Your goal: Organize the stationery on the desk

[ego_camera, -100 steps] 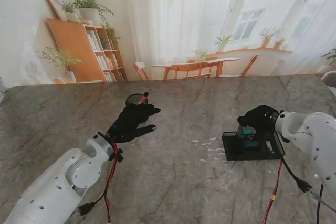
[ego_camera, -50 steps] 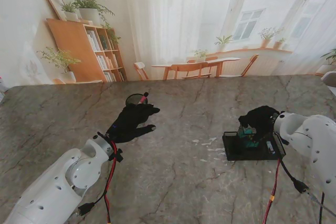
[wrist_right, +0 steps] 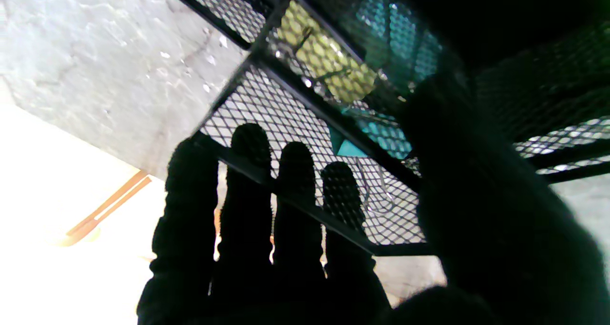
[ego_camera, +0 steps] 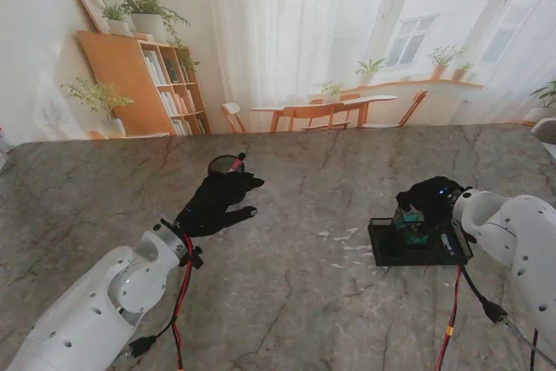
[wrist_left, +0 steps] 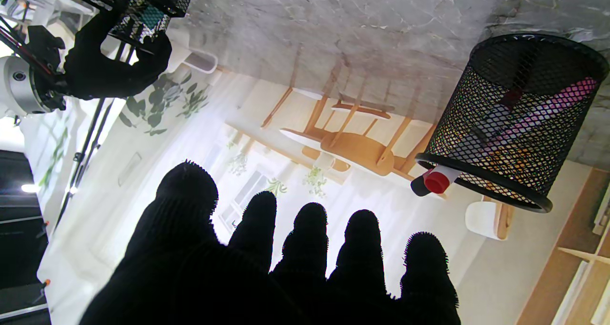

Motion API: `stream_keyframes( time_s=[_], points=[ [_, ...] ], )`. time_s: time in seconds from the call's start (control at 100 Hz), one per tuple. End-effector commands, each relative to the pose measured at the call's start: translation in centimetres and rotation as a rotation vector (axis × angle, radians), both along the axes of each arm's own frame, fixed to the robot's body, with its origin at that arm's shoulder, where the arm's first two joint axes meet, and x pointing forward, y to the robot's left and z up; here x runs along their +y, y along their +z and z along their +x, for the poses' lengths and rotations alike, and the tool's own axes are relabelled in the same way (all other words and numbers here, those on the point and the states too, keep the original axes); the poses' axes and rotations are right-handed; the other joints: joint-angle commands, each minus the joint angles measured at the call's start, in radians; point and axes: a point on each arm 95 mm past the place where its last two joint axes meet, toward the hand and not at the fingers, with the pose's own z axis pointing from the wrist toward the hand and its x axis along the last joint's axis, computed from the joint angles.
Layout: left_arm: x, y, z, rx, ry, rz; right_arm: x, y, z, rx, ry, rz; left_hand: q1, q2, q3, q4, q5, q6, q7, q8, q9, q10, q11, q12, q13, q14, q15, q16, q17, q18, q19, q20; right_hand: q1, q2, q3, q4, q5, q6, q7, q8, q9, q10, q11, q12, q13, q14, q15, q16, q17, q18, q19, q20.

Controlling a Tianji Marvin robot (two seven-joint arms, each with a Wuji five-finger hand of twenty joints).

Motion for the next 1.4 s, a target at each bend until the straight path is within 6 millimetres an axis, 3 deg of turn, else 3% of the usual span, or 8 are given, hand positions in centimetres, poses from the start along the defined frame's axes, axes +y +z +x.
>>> stream_keyframes(
  time_s=[0.0, 0.1, 0.38, 0.55, 0.73, 0.9, 1.08, 1.39],
  points=[
    [-0.1, -0.2, -0.1, 0.004, -0.002, -0.007, -0.4, -1.7, -0.8, 0.060, -0.018, -0.010, 0.029, 0.084, -0.027, -0.121, 0.014, -0.006, 0.007, 0.006, 0.007, -0.002, -0.003, 0.004, 0.023, -0.008, 0.005, 0.012, -0.014, -0.012, 0.005, 0.001, 0.018, 0.209, 0.115, 0.103, 0.058, -0.094, -0.037, 0.058, -0.045, 0.028, -0.022, -0.031, -0.039, 0.035, -0.011, 0.015, -0.003, 0.069, 0.118, 0.066],
    [-0.1, -0.2, -0.2, 0.004, -0.002, -0.009, -0.1, -1.4, -0.8, 0.054, -0.018, 0.009, 0.030, 0.084, -0.027, -0.120, 0.014, -0.005, 0.007, 0.006, 0.006, -0.001, -0.003, 0.004, 0.021, -0.006, 0.004, 0.012, -0.014, -0.012, 0.005, 0.001, -0.065, 0.282, 0.068, 0.182, 0.057, -0.051, -0.233, 0.161, -0.101, 0.051, -0.079, -0.042, -0.093, 0.060, -0.047, 0.016, -0.066, 0.098, 0.103, 0.088],
    [0.0, -0.2, -0.2, 0.003, -0.001, -0.012, 0.4, -0.4, -0.7, 0.062, -0.003, 0.036, 0.028, 0.084, -0.028, -0.121, 0.014, -0.006, 0.007, 0.006, 0.006, -0.002, -0.003, 0.004, 0.022, -0.007, 0.005, 0.012, -0.015, -0.012, 0.004, 0.001, -0.173, 0.365, -0.101, 0.196, -0.051, -0.016, -0.503, 0.182, -0.257, 0.108, -0.295, -0.094, -0.255, 0.132, -0.204, -0.012, -0.250, 0.170, 0.032, 0.091],
    [0.0, -0.2, -0.2, 0.000, -0.001, -0.014, 0.7, 0.4, -0.6, 0.075, -0.003, 0.056, 0.029, 0.085, -0.027, -0.120, 0.013, -0.006, 0.007, 0.006, 0.007, -0.001, -0.003, 0.004, 0.022, -0.007, 0.005, 0.012, -0.014, -0.012, 0.004, 0.001, -0.249, 0.437, -0.174, 0.201, -0.096, -0.005, -0.581, 0.168, -0.304, 0.127, -0.417, -0.124, -0.334, 0.161, -0.320, -0.040, -0.350, 0.192, -0.033, 0.083],
    [0.0, -0.2, -0.2, -0.001, -0.001, -0.015, 1.0, 1.4, -0.5, 0.076, 0.020, 0.076, 0.028, 0.085, -0.028, -0.121, 0.013, -0.006, 0.007, 0.006, 0.005, -0.001, -0.003, 0.004, 0.021, -0.006, 0.004, 0.012, -0.015, -0.012, 0.003, 0.001, -0.315, 0.467, -0.178, 0.202, -0.109, 0.002, -0.614, 0.152, -0.310, 0.132, -0.489, -0.135, -0.372, 0.171, -0.403, -0.055, -0.408, 0.209, -0.096, 0.079],
    [0.0, -0.2, -0.2, -0.002, -0.002, -0.017, 1.0, 2.0, -0.4, 0.084, 0.032, 0.056, 0.027, 0.083, -0.028, -0.121, 0.014, -0.005, 0.007, 0.006, 0.007, -0.001, -0.003, 0.004, 0.023, -0.006, 0.004, 0.012, -0.014, -0.011, 0.004, 0.001, -0.309, 0.449, -0.169, 0.201, -0.124, 0.004, -0.628, 0.145, -0.326, 0.136, -0.515, -0.144, -0.392, 0.172, -0.440, -0.064, -0.429, 0.211, -0.123, 0.073],
    [0.0, -0.2, -0.2, -0.004, -0.002, -0.019, 1.2, 1.9, -0.2, 0.092, 0.058, 0.016, 0.028, 0.084, -0.028, -0.121, 0.013, -0.006, 0.007, 0.006, 0.007, -0.002, -0.003, 0.004, 0.023, -0.008, 0.005, 0.012, -0.014, -0.013, 0.004, 0.002, -0.221, 0.379, -0.149, 0.204, -0.124, -0.004, -0.624, 0.148, -0.327, 0.128, -0.512, -0.139, -0.387, 0.155, -0.430, -0.056, -0.416, 0.195, -0.115, 0.077],
    [0.1, -0.2, -0.3, -0.005, 0.000, -0.019, 1.9, 1.1, 0.4, 0.087, 0.045, -0.046, 0.028, 0.084, -0.027, -0.121, 0.014, -0.005, 0.007, 0.006, 0.007, -0.001, -0.003, 0.004, 0.024, -0.007, 0.005, 0.012, -0.014, -0.011, 0.005, 0.002, -0.133, 0.336, -0.181, 0.204, -0.104, 0.030, -0.563, 0.197, -0.287, 0.144, -0.415, -0.066, -0.360, 0.163, -0.324, -0.030, -0.380, 0.188, -0.049, 0.077]
  ],
)
